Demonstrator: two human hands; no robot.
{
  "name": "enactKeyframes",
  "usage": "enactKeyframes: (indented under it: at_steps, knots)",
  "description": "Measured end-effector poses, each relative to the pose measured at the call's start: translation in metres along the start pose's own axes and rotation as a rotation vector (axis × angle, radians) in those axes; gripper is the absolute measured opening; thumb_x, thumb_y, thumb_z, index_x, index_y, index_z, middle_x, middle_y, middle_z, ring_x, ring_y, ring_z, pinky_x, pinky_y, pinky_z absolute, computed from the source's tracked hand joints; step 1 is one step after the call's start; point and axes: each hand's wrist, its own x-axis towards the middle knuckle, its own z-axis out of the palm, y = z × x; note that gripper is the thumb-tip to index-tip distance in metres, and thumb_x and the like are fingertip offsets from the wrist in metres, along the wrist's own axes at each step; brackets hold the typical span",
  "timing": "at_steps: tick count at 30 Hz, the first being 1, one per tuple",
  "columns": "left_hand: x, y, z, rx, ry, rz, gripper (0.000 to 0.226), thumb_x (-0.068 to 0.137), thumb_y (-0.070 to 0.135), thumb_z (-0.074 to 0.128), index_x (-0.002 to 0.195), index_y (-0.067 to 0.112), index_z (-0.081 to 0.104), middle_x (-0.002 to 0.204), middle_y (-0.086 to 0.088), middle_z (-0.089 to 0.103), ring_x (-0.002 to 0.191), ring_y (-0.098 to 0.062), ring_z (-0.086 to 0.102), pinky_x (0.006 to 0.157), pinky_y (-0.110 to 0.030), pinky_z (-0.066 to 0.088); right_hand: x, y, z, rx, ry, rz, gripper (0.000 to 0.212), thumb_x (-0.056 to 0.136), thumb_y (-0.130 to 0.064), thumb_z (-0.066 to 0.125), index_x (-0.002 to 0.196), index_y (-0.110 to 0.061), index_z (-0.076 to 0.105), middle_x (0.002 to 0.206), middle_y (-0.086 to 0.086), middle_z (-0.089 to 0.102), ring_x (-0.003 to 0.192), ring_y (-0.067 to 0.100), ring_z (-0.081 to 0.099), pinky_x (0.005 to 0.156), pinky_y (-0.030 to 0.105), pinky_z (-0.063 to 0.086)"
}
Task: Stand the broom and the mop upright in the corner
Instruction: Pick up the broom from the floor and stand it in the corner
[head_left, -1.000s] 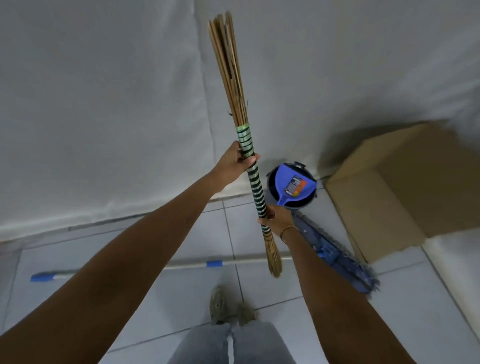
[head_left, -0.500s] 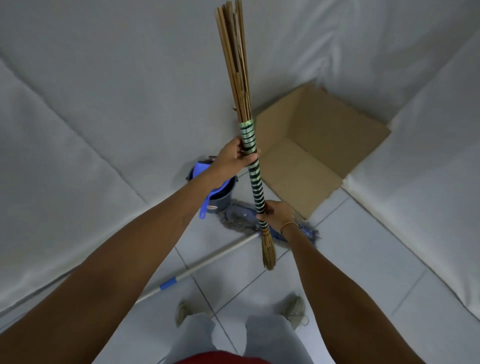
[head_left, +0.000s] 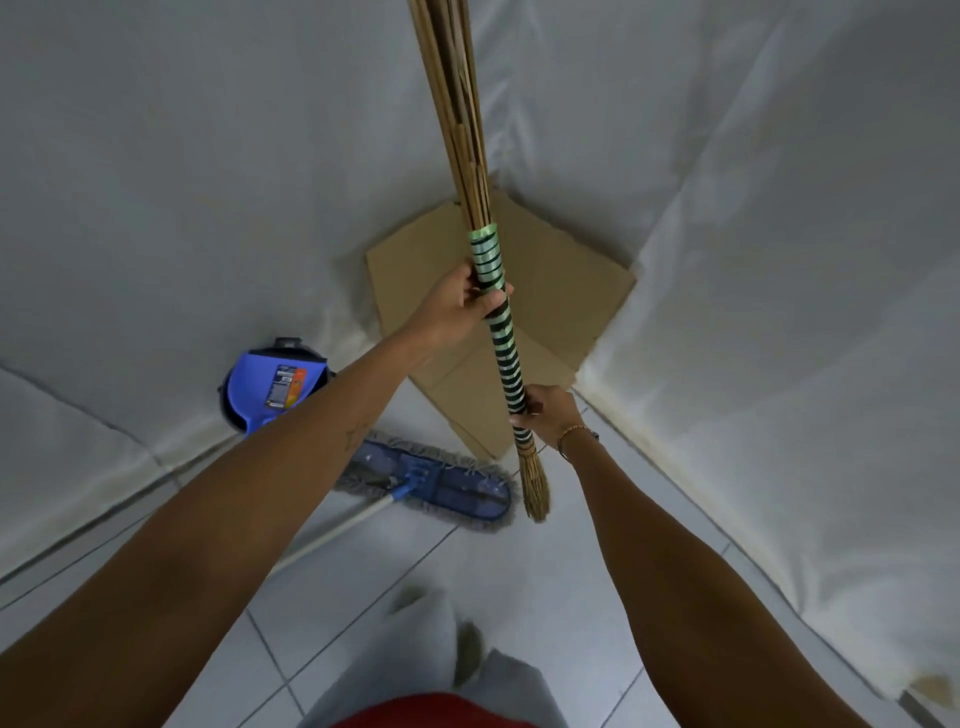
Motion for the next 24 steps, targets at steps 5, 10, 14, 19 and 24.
enactKeyframes:
  at_steps: [5,10,14,19,24]
  knots:
    - [0.059,0.020,0.035,-0.010,-0.011,0.024,0.038,0.093,0.006,0.052,0.128,-0.005,0.042,0.127,-0.025,0.058,0.111,-0.021,0.057,0.104,-0.038,0.045,0.047,0.026,-0.050,0.040,0.072,-0.021,0.022,0.071,-0.010,0.075,0.091,-0.006,0.067,0.087,0.005,0.069,0.081,0.014,0.058,0.073,0.022,0.041]
    - [0.135,0.025,0.046,0.031,-0.006,0.078,0.034,0.093,0.009,0.053,0.125,0.000,0.045,0.117,-0.013,0.062,0.111,-0.023,0.058,0.105,-0.044,0.046,0.114,0.044,-0.088,0.106,0.120,-0.065,0.024,0.073,-0.008,0.073,0.096,-0.007,0.068,0.095,0.008,0.072,0.087,0.019,0.064,0.078,0.026,0.050]
    - [0.188,0.032,0.047,0.061,0.016,0.058,0.034,0.092,0.009,0.054,0.124,-0.001,0.047,0.118,-0.017,0.061,0.112,-0.027,0.058,0.104,-0.045,0.046,0.163,0.050,-0.116,0.072,0.099,-0.068,0.024,0.073,-0.011,0.074,0.095,-0.008,0.068,0.097,0.011,0.072,0.093,0.025,0.065,0.085,0.035,0.052]
    - [0.240,0.052,0.036,0.035,0.089,0.047,0.034,0.092,0.006,0.054,0.123,-0.005,0.046,0.119,-0.021,0.060,0.105,-0.019,0.057,0.102,-0.041,0.048,0.218,0.033,-0.149,0.082,0.085,-0.111,0.023,0.073,-0.013,0.074,0.095,-0.008,0.068,0.097,0.012,0.073,0.089,0.022,0.064,0.083,0.034,0.052]
    - [0.292,0.064,0.019,0.053,0.140,0.032,0.039,0.091,0.005,0.055,0.128,-0.003,0.046,0.126,-0.020,0.061,0.111,-0.022,0.060,0.102,-0.037,0.048,0.277,0.012,-0.162,0.187,0.041,-0.131,0.026,0.072,-0.007,0.074,0.098,-0.005,0.068,0.099,0.015,0.073,0.089,0.023,0.065,0.077,0.026,0.046]
